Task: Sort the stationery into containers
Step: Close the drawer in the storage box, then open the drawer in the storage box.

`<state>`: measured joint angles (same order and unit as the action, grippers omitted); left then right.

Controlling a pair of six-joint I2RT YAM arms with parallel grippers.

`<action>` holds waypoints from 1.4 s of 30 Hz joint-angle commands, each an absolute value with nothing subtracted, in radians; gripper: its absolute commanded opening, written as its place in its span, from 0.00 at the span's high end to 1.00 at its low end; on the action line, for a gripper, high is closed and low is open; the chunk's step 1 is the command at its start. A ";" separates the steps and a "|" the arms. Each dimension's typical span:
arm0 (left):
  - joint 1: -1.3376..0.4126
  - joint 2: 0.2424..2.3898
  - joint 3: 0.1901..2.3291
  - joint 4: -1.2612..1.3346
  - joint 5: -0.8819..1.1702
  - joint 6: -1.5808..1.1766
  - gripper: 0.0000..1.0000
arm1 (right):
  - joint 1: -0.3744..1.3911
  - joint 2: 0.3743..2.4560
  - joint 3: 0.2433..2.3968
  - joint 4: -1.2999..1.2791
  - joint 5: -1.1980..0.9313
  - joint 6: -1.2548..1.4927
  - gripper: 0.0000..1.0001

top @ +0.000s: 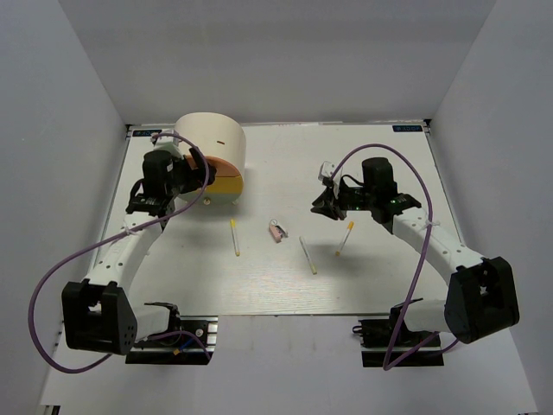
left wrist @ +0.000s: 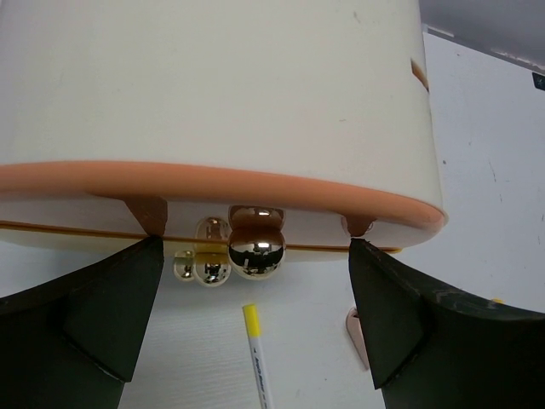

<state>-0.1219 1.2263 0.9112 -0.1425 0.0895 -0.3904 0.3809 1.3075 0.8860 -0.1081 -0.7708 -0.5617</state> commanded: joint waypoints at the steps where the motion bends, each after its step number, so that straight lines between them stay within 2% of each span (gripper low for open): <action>1: -0.127 1.229 0.907 -0.120 0.106 -0.385 0.00 | 0.377 1.275 0.884 -0.101 -0.772 -0.580 0.71; 10: -0.127 1.166 0.779 -0.112 0.138 -0.367 0.00 | 0.379 1.284 0.877 -0.097 -0.778 -0.583 0.71; 13: -0.127 1.176 0.767 -0.084 0.138 -0.367 0.05 | 0.380 1.290 0.885 -0.101 -0.778 -0.584 0.71; 24: -0.127 1.267 0.758 -0.008 0.120 -0.367 0.35 | 0.382 1.285 0.879 -0.112 -0.759 -0.595 0.71; 39: -0.127 1.298 0.749 0.049 0.069 -0.339 0.41 | 0.376 1.295 0.874 -0.115 -0.753 -0.609 0.71; 42: -0.127 1.318 0.749 0.049 0.078 -0.328 0.46 | 0.376 1.290 0.873 -0.117 -0.756 -0.611 0.71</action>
<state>-0.1219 1.3079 0.7593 0.0135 0.0853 -0.3523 0.3805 1.2995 0.8848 -0.1150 -0.7544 -0.5930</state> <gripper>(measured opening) 0.550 0.287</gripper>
